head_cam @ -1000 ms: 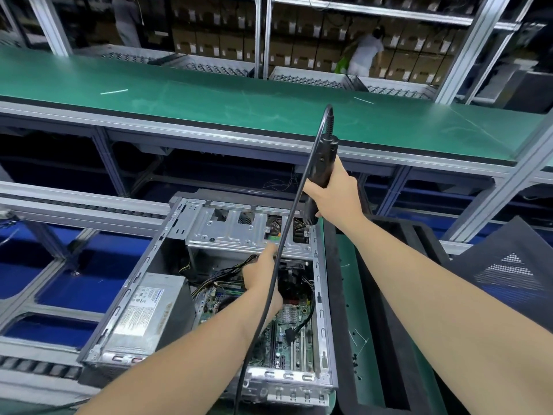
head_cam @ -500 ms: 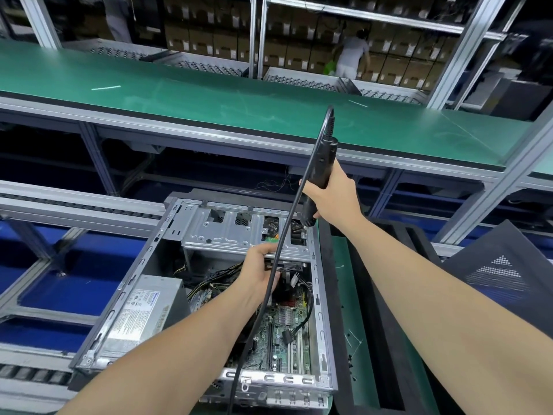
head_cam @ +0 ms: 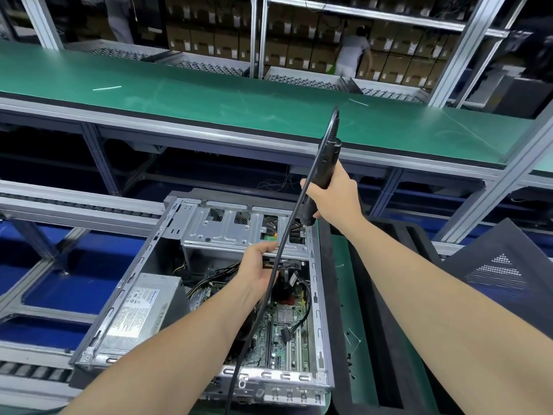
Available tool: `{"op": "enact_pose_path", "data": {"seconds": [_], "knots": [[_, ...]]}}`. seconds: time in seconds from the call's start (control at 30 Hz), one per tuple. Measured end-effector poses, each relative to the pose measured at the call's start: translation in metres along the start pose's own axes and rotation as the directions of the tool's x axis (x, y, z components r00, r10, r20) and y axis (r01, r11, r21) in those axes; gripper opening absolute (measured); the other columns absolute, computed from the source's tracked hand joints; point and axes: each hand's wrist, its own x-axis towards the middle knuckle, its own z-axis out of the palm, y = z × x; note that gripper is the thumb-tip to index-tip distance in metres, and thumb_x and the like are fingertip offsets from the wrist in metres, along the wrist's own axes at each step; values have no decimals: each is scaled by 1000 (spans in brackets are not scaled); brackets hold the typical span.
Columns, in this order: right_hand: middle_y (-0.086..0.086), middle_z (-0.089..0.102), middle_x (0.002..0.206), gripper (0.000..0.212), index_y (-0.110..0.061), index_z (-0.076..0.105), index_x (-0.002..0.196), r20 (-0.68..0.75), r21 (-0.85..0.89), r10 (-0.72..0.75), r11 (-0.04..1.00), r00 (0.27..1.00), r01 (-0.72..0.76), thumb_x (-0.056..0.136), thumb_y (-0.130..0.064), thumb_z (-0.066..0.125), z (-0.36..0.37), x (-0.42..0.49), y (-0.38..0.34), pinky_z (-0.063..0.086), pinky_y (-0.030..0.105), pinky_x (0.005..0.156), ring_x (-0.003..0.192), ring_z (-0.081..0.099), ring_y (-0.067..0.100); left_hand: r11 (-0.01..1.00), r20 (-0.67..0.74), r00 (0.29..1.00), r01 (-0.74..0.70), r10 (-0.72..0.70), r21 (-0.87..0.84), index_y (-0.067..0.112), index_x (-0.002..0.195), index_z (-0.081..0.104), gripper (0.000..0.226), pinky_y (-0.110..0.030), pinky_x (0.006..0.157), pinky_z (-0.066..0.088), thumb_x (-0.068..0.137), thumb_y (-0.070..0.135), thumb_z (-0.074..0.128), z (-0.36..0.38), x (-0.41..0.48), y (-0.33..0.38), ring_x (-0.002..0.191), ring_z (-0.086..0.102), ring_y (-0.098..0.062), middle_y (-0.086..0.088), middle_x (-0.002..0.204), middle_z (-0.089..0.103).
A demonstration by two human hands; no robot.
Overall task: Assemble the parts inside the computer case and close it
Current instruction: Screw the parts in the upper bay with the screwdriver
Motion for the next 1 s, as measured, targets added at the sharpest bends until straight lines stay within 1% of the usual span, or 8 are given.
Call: {"op": "enact_pose_path", "data": {"seconds": [0.17,0.33,0.43,0.6,0.77,0.87,0.93,1.0], "knots": [[-11,67,83,29,-39,52,92,-101,80,-20,996,995,28,90,-30,79,-8,-7,-3,65,46,70,76,73,21,997,-223,975,-8,25,79,6,108,57,31,-37,62,58,80,8,69,11,-11,5,90,59,-31,-9,110,55],[-6,68,82,29,-40,52,88,-137,120,-45,991,989,62,87,-32,80,-24,-10,-9,65,46,66,74,72,26,961,-584,793,-9,175,276,7,127,39,63,-37,59,46,75,21,72,32,-29,16,96,55,-28,-15,124,52],[-4,69,86,29,-40,50,89,-122,125,-49,990,991,64,88,-36,79,-30,-15,-8,65,46,67,74,73,26,972,-583,800,-3,144,236,6,128,44,63,-39,77,54,73,21,70,44,-32,17,98,57,-29,-14,123,54],[-8,68,90,31,-43,50,91,-93,151,-39,987,995,53,90,-33,79,-34,-22,-2,65,46,71,80,74,24,976,-473,864,-85,173,202,3,119,59,48,-19,36,37,73,10,69,29,-32,-10,57,43,-22,-10,84,54],[-2,69,91,27,-39,51,92,-80,151,-46,987,996,57,90,-36,78,-36,-26,-4,65,47,67,77,74,27,942,-460,834,-194,306,274,7,117,52,54,-33,56,48,74,22,83,8,-29,-25,69,55,-21,-18,110,60],[-1,69,90,27,-37,51,92,-89,147,-49,987,995,61,90,-36,78,-38,-27,-7,64,48,69,77,73,27,749,-465,611,-363,641,555,22,100,46,38,-42,75,57,78,27,77,10,-37,-30,81,64,-25,-9,111,59],[-3,68,89,28,-37,51,92,-102,145,-50,987,994,64,90,-36,78,-41,-28,-10,64,48,69,76,73,25,470,-86,609,-507,789,723,33,92,55,19,-19,62,53,82,33,71,18,-40,-30,71,65,-5,0,94,68],[-3,68,89,28,-38,50,92,-111,138,-59,988,992,74,89,-35,78,-46,-29,-12,65,48,68,77,73,24,214,249,639,-557,728,802,35,96,65,16,-15,61,48,82,39,72,28,-39,-27,71,64,-2,10,87,69]]}}
